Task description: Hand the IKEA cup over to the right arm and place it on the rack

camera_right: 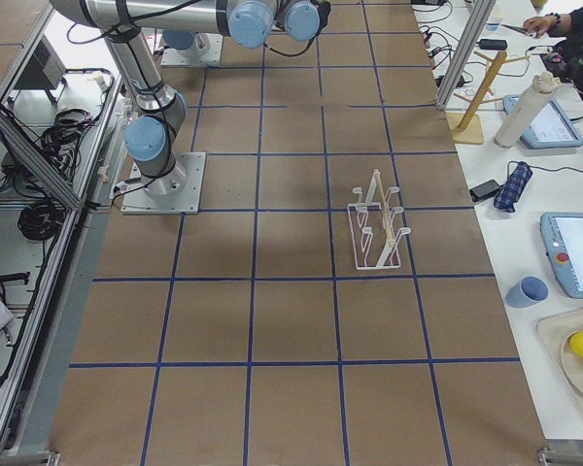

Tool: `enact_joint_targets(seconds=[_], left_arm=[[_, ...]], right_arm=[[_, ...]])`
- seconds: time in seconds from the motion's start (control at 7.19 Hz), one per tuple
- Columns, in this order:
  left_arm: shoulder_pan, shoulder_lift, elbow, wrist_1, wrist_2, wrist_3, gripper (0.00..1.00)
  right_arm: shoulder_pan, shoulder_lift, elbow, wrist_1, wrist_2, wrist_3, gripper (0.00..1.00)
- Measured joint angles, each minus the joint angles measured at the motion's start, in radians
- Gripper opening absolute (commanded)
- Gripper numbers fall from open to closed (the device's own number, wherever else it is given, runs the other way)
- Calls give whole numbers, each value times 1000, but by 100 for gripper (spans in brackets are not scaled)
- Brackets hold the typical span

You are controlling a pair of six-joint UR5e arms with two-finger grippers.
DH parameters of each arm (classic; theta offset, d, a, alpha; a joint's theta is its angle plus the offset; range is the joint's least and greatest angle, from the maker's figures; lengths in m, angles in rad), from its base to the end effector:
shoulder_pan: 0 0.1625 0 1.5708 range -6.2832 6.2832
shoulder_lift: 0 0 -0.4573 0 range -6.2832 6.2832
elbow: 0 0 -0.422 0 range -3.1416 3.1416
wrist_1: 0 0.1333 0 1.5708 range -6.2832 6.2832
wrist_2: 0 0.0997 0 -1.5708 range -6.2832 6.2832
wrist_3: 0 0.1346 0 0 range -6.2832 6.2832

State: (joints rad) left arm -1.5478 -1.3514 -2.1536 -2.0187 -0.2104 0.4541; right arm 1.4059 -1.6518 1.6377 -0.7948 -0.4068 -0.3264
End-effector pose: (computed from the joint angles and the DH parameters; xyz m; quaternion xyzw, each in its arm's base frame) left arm -0.2560 -0.3899 0.4059 0.1761 -0.6302 -0.0724 0.7528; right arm 0.1844 -0.4568 0.5169 0.1412 0.7894 0.1772 0.5705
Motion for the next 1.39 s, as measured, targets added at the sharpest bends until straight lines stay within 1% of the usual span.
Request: enact_joint_targets(seconds=[0.14, 0.28, 0.56, 0.83, 0.97, 1.11, 1.25, 1.39], left_arm=[[0, 0, 0, 0, 1, 0, 0], [0, 0, 0, 0, 1, 0, 0], [0, 0, 0, 0, 1, 0, 0], [0, 1, 1, 0, 1, 0, 1], [0, 2, 1, 0, 4, 0, 16], [0, 2, 2, 1, 5, -1, 80], [0, 2, 1, 0, 5, -4, 100], [0, 2, 1, 0, 3, -8, 100]], right_arm=[[-1, 0, 0, 0, 1, 1, 85], [-1, 0, 0, 0, 1, 1, 78], [-1, 0, 0, 0, 1, 1, 69], [-1, 0, -1, 0, 0, 0, 67], [-2, 0, -3, 0, -1, 0, 60], [-3, 0, -6, -1, -3, 1, 59], [-4, 0, -8, -1, -4, 1, 59], [-4, 0, -8, -1, -4, 1, 59]])
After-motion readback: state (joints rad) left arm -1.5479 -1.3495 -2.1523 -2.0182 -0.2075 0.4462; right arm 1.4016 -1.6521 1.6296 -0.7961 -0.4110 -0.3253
